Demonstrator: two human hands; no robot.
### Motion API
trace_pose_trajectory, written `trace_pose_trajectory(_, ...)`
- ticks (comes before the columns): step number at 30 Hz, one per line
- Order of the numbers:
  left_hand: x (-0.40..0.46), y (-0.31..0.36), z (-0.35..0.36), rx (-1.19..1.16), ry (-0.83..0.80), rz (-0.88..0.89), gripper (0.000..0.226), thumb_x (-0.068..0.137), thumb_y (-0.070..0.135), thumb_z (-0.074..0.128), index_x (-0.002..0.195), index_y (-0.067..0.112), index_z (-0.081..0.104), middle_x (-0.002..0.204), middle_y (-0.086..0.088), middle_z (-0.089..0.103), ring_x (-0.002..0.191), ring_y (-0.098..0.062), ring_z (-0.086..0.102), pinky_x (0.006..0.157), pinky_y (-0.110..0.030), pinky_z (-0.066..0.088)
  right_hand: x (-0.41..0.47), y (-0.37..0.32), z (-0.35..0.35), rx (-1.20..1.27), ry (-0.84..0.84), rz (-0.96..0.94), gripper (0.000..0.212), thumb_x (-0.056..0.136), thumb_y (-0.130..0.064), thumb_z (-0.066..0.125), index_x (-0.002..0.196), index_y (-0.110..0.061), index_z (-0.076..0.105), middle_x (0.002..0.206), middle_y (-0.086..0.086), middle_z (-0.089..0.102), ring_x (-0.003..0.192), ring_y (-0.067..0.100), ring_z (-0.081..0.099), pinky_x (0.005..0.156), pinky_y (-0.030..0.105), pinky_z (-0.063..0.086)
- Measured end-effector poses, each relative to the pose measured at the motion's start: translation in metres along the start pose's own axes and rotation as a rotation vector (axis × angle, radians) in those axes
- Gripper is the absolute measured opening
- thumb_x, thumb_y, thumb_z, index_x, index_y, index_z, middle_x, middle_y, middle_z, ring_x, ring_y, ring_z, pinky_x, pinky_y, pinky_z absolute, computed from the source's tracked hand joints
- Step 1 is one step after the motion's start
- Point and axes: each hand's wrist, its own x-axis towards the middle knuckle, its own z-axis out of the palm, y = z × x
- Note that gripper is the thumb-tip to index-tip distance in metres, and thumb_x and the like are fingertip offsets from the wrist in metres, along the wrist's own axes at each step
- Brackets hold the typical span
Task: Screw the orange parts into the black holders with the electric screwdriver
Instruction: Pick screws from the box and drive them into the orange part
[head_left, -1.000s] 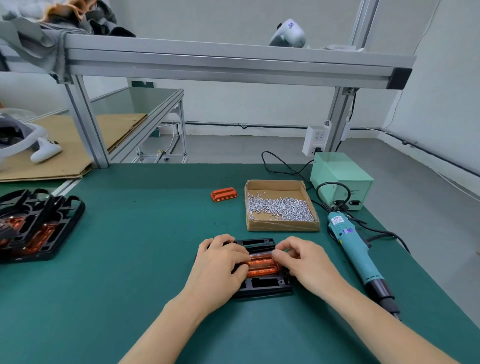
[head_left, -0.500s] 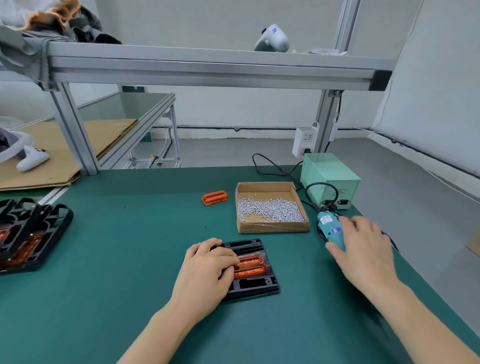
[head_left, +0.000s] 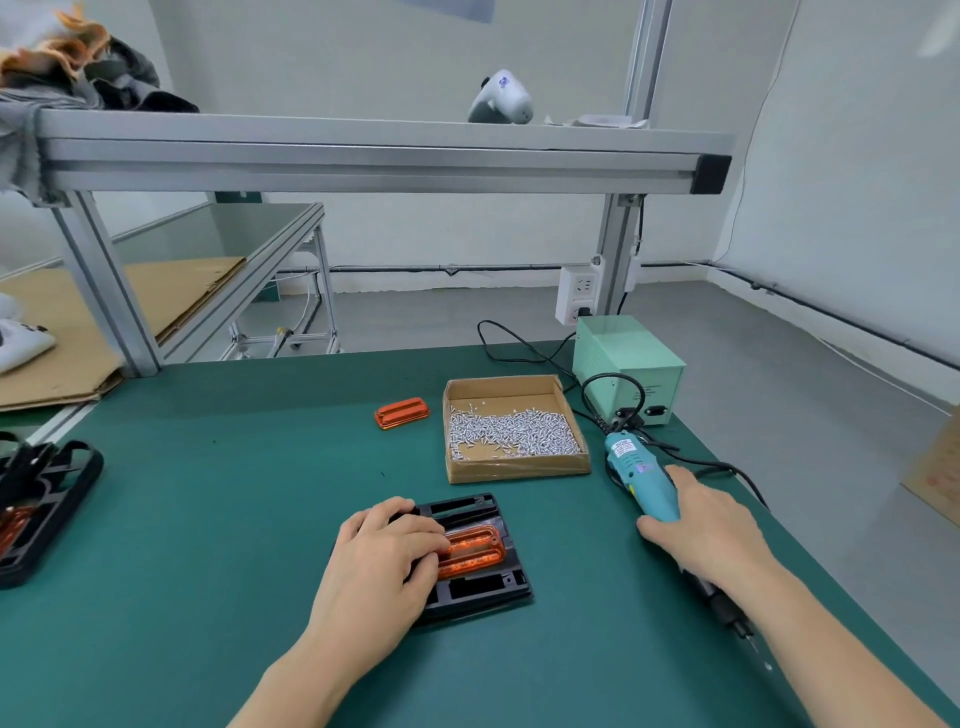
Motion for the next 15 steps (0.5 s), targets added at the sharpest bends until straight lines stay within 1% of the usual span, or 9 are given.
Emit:
trace_pose_trajectory(2,0.0,0.001,0.0,0.007,-0.001,0.002,0.029,0.097,0.027,0.044,0.11,0.038,0.067,0.117,0.036,0.053,0.13,0.003,0.026,0.104,-0.014,0.008,0.001,0.005,-0.003,0.119,-0.009,-0.009,0.059,0.082,-0.04,0.063,0.136,-0.029,0.04,0.094,-0.003,0.06,0.078,0.02,0.058,0.058,0.029,0.04)
trace_pose_trajectory(3,0.0,0.002,0.0,0.01,0.0,0.003,0.03,0.097,0.028,0.043,0.111,0.039,0.067,0.117,0.037,0.052,0.13,0.004,0.025,0.104,-0.014,0.007,0.002,0.008,-0.003,0.257,-0.026,-0.021,0.054,0.081,-0.037,0.065,0.131,-0.031,0.044,0.093,-0.003,0.062,0.075,0.019,0.061,0.058,0.029,0.045)
trace_pose_trajectory(5,0.0,0.001,0.0,0.02,-0.001,0.006,0.031,0.097,0.029,0.041,0.112,0.04,0.065,0.117,0.039,0.05,0.13,0.006,0.023,0.104,-0.013,0.006,0.0,0.008,-0.004,0.624,-0.096,-0.047,0.043,0.08,-0.026,0.069,0.119,-0.033,0.051,0.092,0.0,0.065,0.064,0.017,0.067,0.058,0.034,0.055)
trace_pose_trajectory(7,0.0,0.001,0.0,0.022,0.002,0.011,0.03,0.097,0.029,0.042,0.112,0.041,0.065,0.117,0.04,0.048,0.13,0.007,0.022,0.104,-0.012,0.005,-0.004,0.005,-0.005,0.885,-0.176,-0.066,0.039,0.08,-0.016,0.071,0.111,-0.033,0.055,0.091,0.004,0.065,0.055,0.014,0.065,0.054,0.033,0.057)
trace_pose_trajectory(9,-0.001,0.0,0.001,-0.006,0.019,0.016,0.029,0.096,0.026,0.046,0.11,0.039,0.067,0.115,0.039,0.05,0.13,0.005,0.025,0.103,-0.011,0.007,-0.006,-0.002,-0.007,1.0,-0.227,-0.086,0.041,0.079,-0.01,0.073,0.109,-0.033,0.055,0.079,0.005,0.064,0.051,0.012,0.06,0.05,0.028,0.052)
trace_pose_trajectory(11,-0.001,0.0,0.001,-0.037,0.039,0.023,0.027,0.094,0.022,0.05,0.106,0.037,0.07,0.113,0.036,0.053,0.128,0.004,0.029,0.103,-0.012,0.009,-0.008,-0.009,-0.013,1.068,-0.263,-0.116,0.04,0.078,-0.007,0.073,0.11,-0.027,0.057,0.062,0.003,0.06,0.047,0.012,0.054,0.048,0.023,0.047)
trace_pose_trajectory(13,-0.002,0.0,0.001,-0.046,0.045,0.029,0.027,0.094,0.022,0.051,0.105,0.036,0.071,0.112,0.036,0.053,0.127,0.005,0.029,0.103,-0.013,0.009,-0.008,-0.017,-0.018,1.138,-0.284,-0.15,0.038,0.079,-0.005,0.071,0.111,-0.02,0.057,0.055,0.004,0.054,0.044,0.014,0.047,0.045,0.022,0.044)
trace_pose_trajectory(15,-0.001,0.0,0.001,-0.048,0.051,0.037,0.027,0.093,0.022,0.052,0.105,0.037,0.071,0.111,0.038,0.052,0.126,0.006,0.028,0.103,-0.014,0.009,-0.008,-0.025,-0.023,1.231,-0.279,-0.173,0.036,0.081,-0.003,0.069,0.112,-0.017,0.057,0.051,0.004,0.049,0.042,0.016,0.041,0.043,0.024,0.041)
